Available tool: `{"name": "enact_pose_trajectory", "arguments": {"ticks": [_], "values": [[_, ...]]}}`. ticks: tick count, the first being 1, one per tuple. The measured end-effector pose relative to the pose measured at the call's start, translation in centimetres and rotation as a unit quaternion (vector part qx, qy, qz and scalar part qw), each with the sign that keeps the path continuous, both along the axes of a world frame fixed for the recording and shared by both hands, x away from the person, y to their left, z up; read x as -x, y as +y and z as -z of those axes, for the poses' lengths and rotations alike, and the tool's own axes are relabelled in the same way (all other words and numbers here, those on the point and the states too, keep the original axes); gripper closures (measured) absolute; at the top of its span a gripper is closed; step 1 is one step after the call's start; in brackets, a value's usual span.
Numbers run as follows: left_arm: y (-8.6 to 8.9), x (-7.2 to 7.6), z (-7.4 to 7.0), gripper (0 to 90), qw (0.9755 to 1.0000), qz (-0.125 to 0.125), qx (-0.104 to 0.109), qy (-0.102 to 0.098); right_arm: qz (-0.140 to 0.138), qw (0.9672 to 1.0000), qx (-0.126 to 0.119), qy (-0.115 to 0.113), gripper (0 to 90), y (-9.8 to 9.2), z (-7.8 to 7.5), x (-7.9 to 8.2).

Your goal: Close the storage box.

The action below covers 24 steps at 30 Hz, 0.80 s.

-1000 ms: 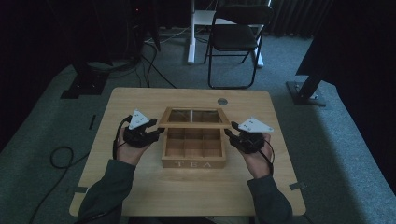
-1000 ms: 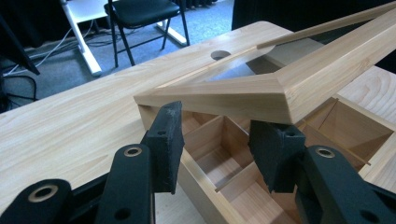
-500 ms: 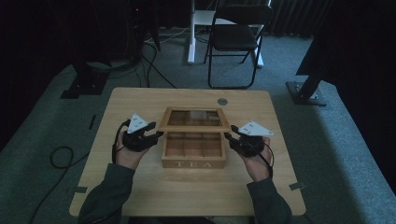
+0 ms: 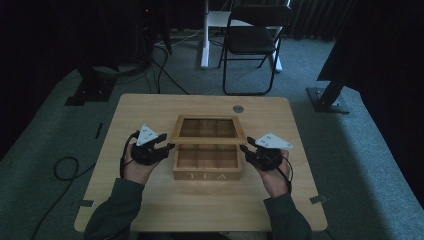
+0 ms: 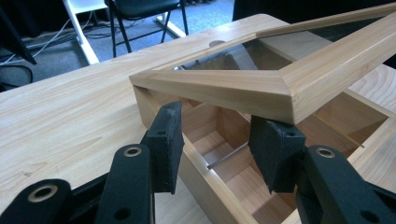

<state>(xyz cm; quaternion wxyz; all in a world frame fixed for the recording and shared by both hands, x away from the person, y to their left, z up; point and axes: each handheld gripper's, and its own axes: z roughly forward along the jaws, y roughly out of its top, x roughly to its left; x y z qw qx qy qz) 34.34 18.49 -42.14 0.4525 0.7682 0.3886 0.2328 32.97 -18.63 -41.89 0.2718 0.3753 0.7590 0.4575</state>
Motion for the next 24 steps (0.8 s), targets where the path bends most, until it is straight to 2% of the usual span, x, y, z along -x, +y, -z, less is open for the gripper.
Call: {"name": "enact_pose_trajectory", "arguments": {"ticks": [24], "values": [[0.2,0.7,1.6,54.1,0.9998,-0.002,-0.003,0.019,0.002,0.9999,0.0,0.016,59.6,-0.1,1.6,0.8]]}}
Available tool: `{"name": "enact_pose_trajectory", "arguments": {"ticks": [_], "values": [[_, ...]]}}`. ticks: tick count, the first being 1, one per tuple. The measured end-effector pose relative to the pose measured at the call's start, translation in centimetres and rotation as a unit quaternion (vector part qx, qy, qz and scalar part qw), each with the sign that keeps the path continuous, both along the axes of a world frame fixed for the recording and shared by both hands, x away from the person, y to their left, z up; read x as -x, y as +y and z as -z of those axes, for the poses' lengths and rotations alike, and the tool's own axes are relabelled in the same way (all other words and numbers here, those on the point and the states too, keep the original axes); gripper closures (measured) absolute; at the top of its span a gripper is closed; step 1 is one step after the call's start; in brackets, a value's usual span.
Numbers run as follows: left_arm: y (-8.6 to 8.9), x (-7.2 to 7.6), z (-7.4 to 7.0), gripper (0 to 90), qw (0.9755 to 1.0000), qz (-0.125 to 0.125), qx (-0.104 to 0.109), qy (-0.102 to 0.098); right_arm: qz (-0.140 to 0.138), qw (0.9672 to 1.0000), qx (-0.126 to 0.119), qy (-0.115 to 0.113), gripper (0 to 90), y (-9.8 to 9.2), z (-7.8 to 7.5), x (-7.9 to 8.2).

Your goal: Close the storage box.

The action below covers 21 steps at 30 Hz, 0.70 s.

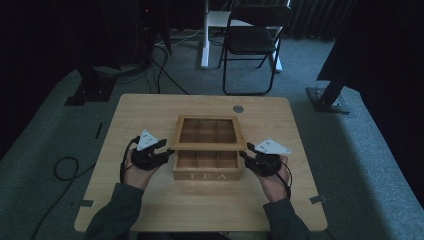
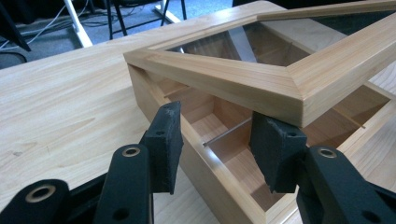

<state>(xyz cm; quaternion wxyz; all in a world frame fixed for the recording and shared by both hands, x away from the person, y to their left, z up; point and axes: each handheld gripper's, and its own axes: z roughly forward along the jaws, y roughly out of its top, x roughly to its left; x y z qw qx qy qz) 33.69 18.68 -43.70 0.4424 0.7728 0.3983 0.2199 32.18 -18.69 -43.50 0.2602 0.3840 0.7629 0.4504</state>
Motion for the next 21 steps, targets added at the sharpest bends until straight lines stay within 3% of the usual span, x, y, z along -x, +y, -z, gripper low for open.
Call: {"name": "enact_pose_trajectory", "arguments": {"ticks": [21], "values": [[0.1,0.8,1.8,53.9,0.9999,-0.008,0.004,0.014,0.002,0.9998,0.002,0.019,58.4,-0.1,1.7,0.7]]}}
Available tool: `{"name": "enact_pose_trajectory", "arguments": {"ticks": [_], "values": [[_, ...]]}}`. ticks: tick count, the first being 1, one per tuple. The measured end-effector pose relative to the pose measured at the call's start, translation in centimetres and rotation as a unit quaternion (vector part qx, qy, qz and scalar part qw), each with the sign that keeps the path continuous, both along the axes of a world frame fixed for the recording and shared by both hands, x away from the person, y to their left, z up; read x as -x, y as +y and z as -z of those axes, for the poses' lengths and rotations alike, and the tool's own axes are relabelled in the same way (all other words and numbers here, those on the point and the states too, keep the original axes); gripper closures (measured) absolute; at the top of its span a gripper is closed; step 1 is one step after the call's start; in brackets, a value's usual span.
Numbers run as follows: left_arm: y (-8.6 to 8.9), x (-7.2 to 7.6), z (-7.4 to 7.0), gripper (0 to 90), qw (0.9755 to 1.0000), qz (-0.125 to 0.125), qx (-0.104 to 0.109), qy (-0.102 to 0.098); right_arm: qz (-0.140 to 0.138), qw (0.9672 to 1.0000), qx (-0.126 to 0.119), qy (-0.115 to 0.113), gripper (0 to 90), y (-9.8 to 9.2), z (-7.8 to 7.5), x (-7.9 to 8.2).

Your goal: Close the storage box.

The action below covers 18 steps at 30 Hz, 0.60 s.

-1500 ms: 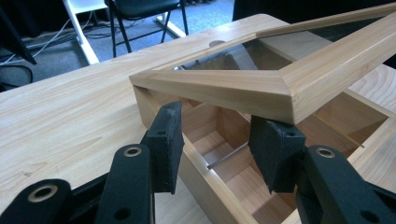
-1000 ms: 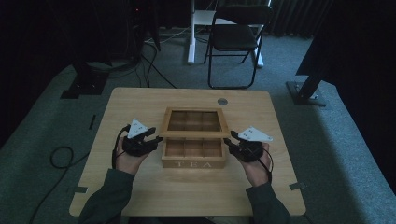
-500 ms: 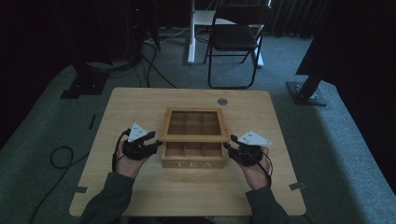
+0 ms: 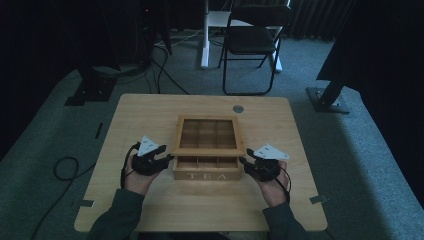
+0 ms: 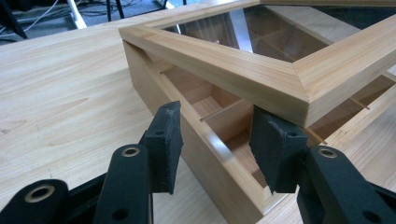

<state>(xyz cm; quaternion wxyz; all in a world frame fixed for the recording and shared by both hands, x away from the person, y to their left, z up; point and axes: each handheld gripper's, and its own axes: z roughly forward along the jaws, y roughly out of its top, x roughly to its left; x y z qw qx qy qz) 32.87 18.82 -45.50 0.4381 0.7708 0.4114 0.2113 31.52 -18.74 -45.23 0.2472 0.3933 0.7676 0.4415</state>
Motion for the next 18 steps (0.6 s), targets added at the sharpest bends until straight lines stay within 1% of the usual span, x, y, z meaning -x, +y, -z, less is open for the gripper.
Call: {"name": "enact_pose_trajectory", "arguments": {"ticks": [6,14,18], "values": [[0.1,0.3,0.6,54.1,1.0,-0.003,0.003,0.005,0.0,1.0,0.002,0.006,58.3,0.0,0.6,0.2],[-0.2,0.6,1.5,54.1,0.9999,0.0,-0.011,0.011,0.001,0.9999,0.0,0.015,58.3,-0.2,1.4,0.6],[-0.4,0.8,1.9,53.8,0.9998,0.002,-0.012,0.015,0.001,0.9998,0.001,0.019,58.3,-0.2,1.8,0.8]]}}
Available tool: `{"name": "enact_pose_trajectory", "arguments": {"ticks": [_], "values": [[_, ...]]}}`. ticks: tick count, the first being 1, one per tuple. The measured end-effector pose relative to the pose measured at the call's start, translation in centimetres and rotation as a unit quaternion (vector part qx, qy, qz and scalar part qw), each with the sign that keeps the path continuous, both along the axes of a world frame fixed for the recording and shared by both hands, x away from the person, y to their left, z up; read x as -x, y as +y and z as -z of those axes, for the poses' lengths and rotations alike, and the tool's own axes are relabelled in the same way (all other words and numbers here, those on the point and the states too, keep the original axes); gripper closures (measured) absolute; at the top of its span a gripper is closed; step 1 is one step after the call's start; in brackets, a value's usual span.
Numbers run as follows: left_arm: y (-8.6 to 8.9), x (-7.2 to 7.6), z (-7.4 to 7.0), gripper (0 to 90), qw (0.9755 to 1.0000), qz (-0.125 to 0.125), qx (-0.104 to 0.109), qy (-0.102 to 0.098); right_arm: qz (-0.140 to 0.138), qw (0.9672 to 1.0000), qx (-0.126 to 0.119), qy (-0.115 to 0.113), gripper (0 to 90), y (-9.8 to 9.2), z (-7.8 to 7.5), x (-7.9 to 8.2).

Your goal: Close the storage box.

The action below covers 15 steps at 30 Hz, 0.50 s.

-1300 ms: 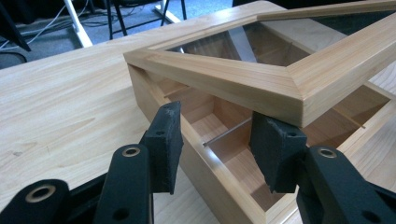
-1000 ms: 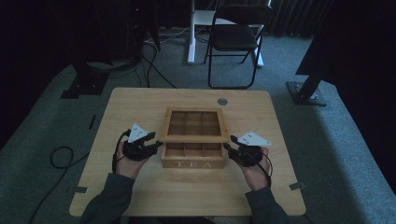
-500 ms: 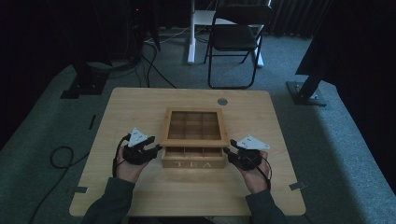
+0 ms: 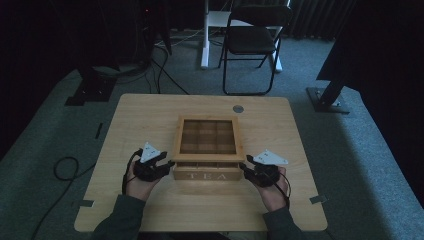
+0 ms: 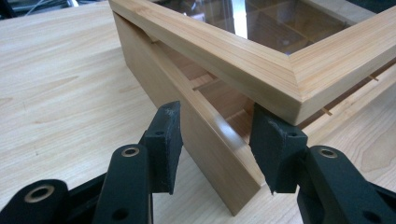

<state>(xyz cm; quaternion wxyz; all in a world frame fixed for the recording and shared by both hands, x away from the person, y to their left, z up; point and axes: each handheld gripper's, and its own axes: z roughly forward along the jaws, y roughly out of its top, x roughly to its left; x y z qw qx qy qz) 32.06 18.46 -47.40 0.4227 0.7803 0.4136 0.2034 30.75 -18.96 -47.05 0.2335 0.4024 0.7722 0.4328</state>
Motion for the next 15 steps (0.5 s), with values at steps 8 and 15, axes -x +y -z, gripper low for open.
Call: {"name": "enact_pose_trajectory", "arguments": {"ticks": [8,15], "values": [[-0.1,0.4,0.7,53.6,1.0,-0.001,-0.002,0.007,0.004,1.0,0.002,0.004,57.5,-0.2,0.7,0.4],[0.0,0.7,1.1,52.6,1.0,0.002,0.001,0.008,0.007,0.9999,-0.002,0.013,56.6,-0.6,1.1,0.7]]}}
